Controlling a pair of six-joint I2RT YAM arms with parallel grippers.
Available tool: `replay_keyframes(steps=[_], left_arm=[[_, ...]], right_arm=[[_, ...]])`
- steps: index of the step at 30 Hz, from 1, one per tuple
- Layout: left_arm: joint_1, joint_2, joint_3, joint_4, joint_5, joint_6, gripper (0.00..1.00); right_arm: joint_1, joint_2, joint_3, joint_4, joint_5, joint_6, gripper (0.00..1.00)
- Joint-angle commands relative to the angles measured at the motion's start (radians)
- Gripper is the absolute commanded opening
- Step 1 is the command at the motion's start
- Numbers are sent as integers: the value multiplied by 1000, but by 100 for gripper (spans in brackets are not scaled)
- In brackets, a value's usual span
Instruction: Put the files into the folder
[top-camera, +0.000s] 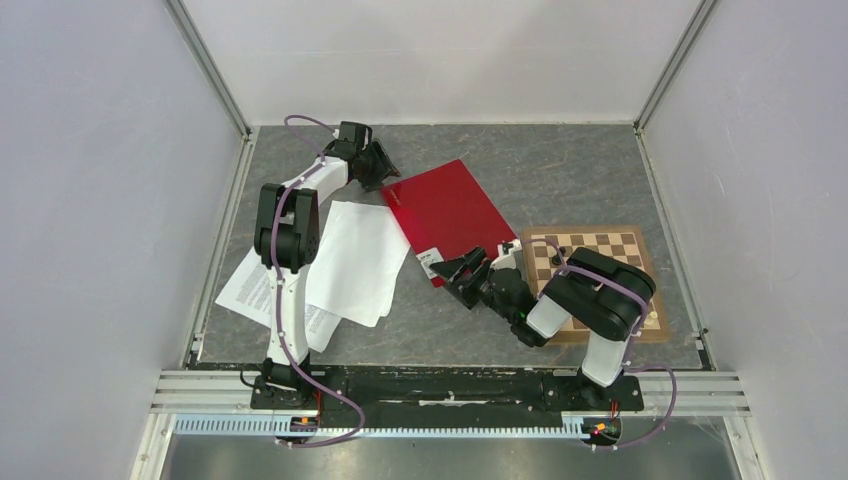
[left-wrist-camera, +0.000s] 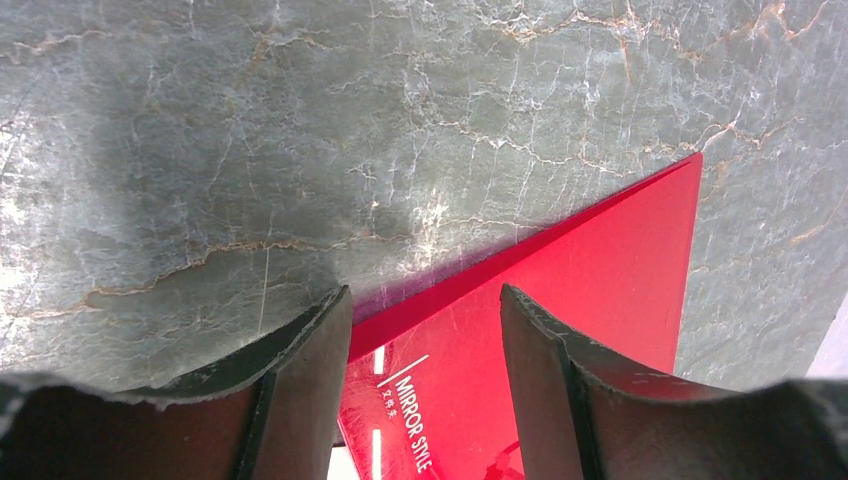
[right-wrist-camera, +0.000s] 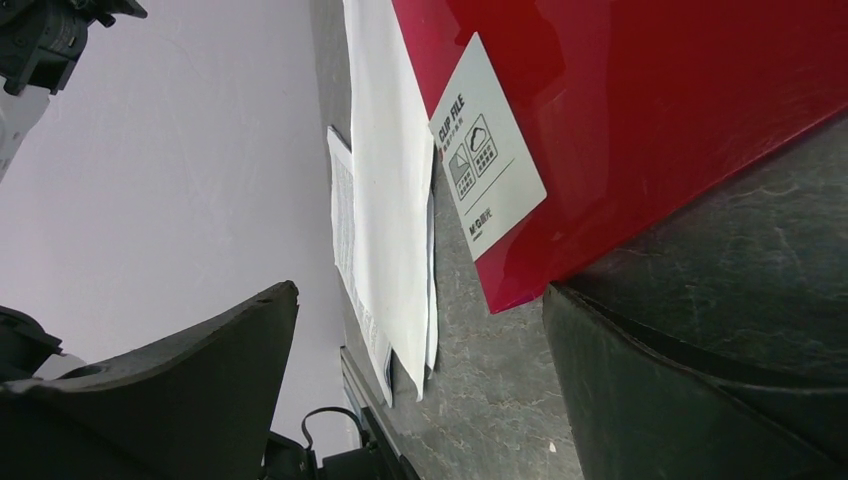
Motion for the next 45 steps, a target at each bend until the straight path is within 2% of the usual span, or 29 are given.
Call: replay_keyframes(steps=[1, 8, 20, 34, 41, 45], left_arm=[[-4, -9, 33, -44, 12, -2, 62], [-2, 5, 53, -68, 10, 0, 55], [14, 37, 105, -121, 28, 10, 33], [34, 43, 112, -130, 60, -4, 15], [34, 51, 115, -130, 81, -16, 3], [34, 50, 113, -130, 96, -17, 2]], right_arm=[[-7, 29, 23, 69, 39, 27, 95], [-8, 56, 67, 67, 53, 18, 93], [-6, 4, 229, -159, 99, -181, 87], [-2, -62, 350, -373, 192, -500, 65], [-2, -69, 361, -353, 208, -528, 55], [-3, -67, 385, -347, 218, -540, 55]])
